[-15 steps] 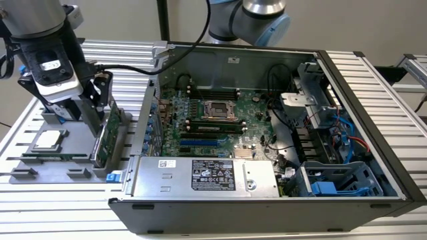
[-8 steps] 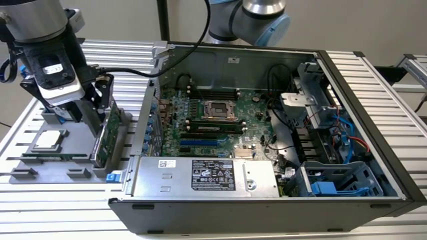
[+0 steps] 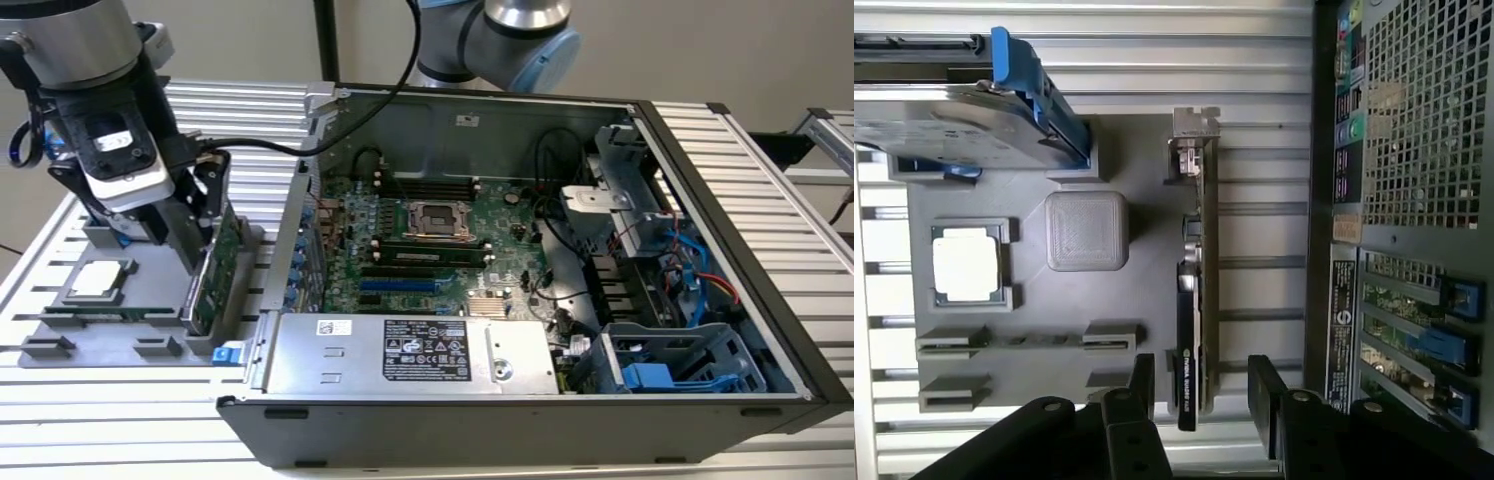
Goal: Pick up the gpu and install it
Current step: 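Pick up the gpu and move the gpu toward the slot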
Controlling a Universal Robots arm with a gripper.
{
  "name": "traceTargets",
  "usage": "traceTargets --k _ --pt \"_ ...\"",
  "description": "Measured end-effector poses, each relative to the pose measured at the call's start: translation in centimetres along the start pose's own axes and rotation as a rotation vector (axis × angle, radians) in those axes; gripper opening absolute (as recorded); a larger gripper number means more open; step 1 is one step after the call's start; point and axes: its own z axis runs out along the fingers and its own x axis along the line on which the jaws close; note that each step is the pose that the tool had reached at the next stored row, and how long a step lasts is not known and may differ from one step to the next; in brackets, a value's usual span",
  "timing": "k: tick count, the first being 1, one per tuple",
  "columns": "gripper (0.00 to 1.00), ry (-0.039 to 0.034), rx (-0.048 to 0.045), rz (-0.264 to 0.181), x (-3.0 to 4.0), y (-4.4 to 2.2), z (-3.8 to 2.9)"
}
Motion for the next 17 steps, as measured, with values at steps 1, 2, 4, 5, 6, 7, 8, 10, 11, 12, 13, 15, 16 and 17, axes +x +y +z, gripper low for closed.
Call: traceTargets --k 1,2,4,5,6,7,8,10,11,12,13,15,16,17 --pt "1.00 0.0000 0.0000 0.000 0.01 0.10 0.06" --pt "1.00 -0.0001 0.0000 0.000 0.01 0.21 0.11" --pt "1.00 -0.0001 0.0001 0.000 0.03 0.46 0.23" --pt "1.00 -0.0002 0.0001 0.000 0.04 0.62 0.29" --pt "1.00 -0.0002 0.0000 0.000 0.05 0.77 0.36" --pt "1.00 -0.0003 0.0000 0.000 0.06 0.93 0.43" --pt "1.00 -0.0002 0.0000 0.000 0.06 1.06 0.50" --pt "1.00 -0.0007 -0.0001 0.000 0.07 1.30 0.68" --pt "1.00 -0.0012 -0.0001 0.000 0.08 1.39 0.79" --pt "1.00 -0.0018 -0.0001 0.000 0.09 1.46 0.90" --pt "1.00 -0.0026 0.0000 0.000 0.10 1.54 1.02" --pt "1.00 -0.0046 -0.0001 0.000 0.11 1.66 1.26" --pt "1.00 -0.0057 -0.0001 0.000 0.12 1.72 1.39" --pt "1.00 -0.0069 -0.0001 0.000 0.12 1.77 1.51"
